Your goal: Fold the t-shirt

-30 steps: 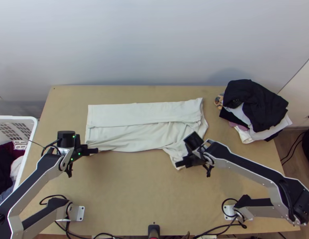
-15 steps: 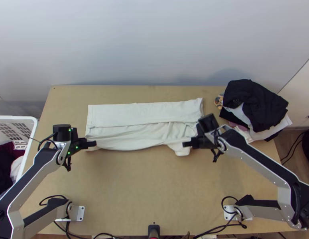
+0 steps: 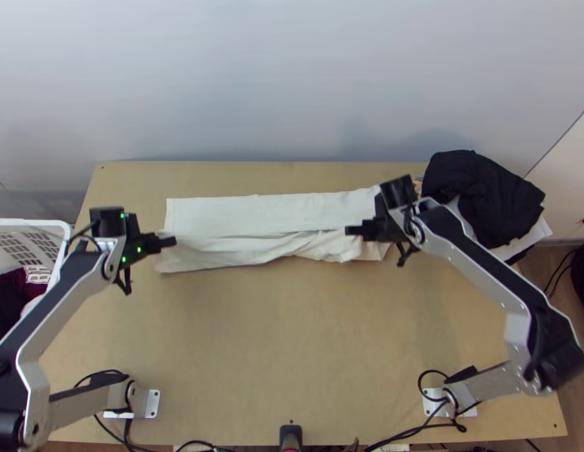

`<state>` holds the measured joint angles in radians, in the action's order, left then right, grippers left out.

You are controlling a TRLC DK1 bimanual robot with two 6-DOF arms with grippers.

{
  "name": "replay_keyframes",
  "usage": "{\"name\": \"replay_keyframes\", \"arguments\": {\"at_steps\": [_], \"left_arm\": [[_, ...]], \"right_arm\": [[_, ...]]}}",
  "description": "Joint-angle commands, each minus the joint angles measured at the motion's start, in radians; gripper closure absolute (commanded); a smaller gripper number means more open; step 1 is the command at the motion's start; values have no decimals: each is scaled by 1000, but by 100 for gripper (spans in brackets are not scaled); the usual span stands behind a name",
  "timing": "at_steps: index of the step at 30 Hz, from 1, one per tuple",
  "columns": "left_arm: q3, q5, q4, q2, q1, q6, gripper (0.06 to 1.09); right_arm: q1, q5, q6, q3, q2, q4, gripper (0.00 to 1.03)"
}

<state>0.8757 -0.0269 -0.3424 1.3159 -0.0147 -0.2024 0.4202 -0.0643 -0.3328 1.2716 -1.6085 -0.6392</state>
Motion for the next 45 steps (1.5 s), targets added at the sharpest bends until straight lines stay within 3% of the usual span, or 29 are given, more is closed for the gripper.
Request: {"name": "replay_keyframes", "arguments": {"at_steps": [1, 16, 28, 34, 36, 39, 43, 44, 45], "left_arm": [[178, -4, 14, 171, -13, -8, 105], [569, -1, 5, 549, -41, -9, 105], [756, 7, 2, 743, -41, -9, 105], [764, 7, 3, 789, -27, -23, 103], [766, 7, 3, 796, -24, -35, 101], [766, 5, -12, 789, -24, -71, 78], [763, 7, -35, 775, -28, -78, 44], [758, 7, -43, 769, -31, -80, 36], [753, 7, -63, 758, -34, -92, 32]], "right_arm": [[-51, 0, 20, 178, -160, 1, 100], [-133, 3, 57, 673, -551, -60, 100], [-173, 8, 80, 818, -729, -96, 100], [-164, -5, 38, 899, -780, -169, 100], [-158, -5, 23, 922, -781, -182, 84], [-139, -3, 14, 968, -791, -232, 45], [-127, -3, -9, 979, -781, -246, 11], [-124, -3, -14, 979, -775, -246, 4], [-123, -5, -15, 979, -769, -246, 4]]}}
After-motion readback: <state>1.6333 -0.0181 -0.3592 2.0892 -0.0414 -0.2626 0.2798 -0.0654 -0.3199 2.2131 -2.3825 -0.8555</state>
